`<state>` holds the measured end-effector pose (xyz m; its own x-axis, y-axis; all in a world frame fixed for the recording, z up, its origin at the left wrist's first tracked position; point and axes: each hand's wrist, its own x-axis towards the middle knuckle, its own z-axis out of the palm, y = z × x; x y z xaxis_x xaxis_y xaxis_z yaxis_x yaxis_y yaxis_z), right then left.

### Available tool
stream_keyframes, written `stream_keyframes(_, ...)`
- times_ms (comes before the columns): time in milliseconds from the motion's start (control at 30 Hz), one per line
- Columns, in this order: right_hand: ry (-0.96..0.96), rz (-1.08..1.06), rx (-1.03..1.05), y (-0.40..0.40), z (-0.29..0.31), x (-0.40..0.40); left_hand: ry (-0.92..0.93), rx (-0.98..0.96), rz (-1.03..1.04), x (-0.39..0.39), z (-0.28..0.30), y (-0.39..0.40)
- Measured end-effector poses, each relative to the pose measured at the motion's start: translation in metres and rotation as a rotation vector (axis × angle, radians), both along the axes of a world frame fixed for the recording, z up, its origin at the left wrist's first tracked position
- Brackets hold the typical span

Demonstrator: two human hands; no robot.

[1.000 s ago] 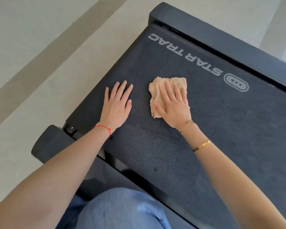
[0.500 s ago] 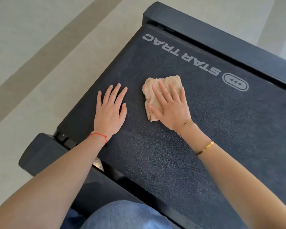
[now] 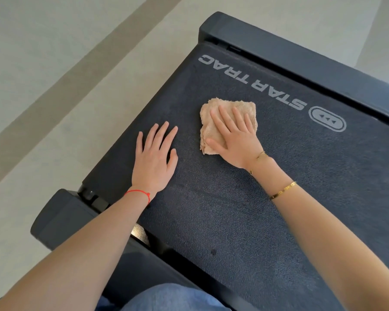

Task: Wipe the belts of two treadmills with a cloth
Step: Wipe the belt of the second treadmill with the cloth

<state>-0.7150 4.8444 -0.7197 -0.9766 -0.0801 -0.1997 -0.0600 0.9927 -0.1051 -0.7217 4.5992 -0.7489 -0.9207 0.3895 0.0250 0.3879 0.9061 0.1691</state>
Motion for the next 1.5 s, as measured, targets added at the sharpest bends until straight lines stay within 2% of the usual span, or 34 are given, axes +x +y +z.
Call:
stream_keyframes(233, 0.040, -0.105, 0.083, 0.005, -0.011, 0.029, 0.004, -0.015, 0.006, -0.001, -0.001, 0.000)
stream_keyframes(467, 0.032, -0.556, -0.019, -0.033, -0.013, -0.045, 0.005, -0.033, 0.008, -0.001, -0.001, 0.001)
stream_keyframes(533, 0.052, -0.485, -0.054, -0.049, -0.013, -0.050, 0.016, -0.028, 0.004, 0.000, -0.001, 0.000)
stream_keyframes(633, 0.079, -0.167, -0.062, -0.053, -0.013, -0.021, 0.020, -0.016, -0.006, 0.000, -0.001, -0.001)
stream_keyframes(700, 0.079, -0.067, -0.040, -0.033, -0.014, -0.002, 0.017, -0.016, -0.008, 0.000, -0.001, -0.002)
stream_keyframes(767, 0.079, -0.151, -0.008, -0.002, -0.014, -0.001, 0.008, -0.017, -0.010, -0.001, -0.002, -0.001)
stream_keyframes(833, 0.068, -0.351, -0.002, 0.023, -0.013, -0.015, -0.004, -0.025, -0.004, -0.001, -0.001, -0.001)
stream_keyframes(933, 0.070, -0.583, -0.069, 0.023, -0.008, -0.060, 0.002, -0.031, 0.003, -0.001, -0.001, 0.000)
stream_keyframes(1000, 0.102, -0.530, -0.068, -0.004, -0.007, -0.082, 0.011, -0.031, 0.001, 0.000, -0.001, 0.001)
stream_keyframes(1133, 0.112, -0.086, -0.085, -0.052, -0.010, -0.078, 0.012, -0.028, -0.003, -0.001, 0.000, 0.001)
stream_keyframes(1200, 0.103, 0.014, -0.069, -0.042, -0.012, -0.070, 0.012, -0.036, -0.007, -0.001, -0.001, 0.000)
stream_keyframes(1267, 0.103, -0.003, 0.000, -0.018, -0.013, -0.078, 0.011, -0.035, -0.006, -0.001, -0.002, 0.000)
stream_keyframes(1333, 0.079, -0.125, 0.032, 0.006, -0.013, -0.103, 0.009, -0.037, 0.000, 0.000, -0.002, 0.000)
stream_keyframes(1433, 0.050, -0.307, -0.049, 0.014, -0.008, -0.150, 0.001, -0.045, 0.005, 0.000, -0.001, 0.002)
stream_keyframes(1500, 0.063, -0.299, -0.080, -0.001, -0.006, -0.173, -0.003, -0.044, 0.007, 0.000, -0.001, 0.002)
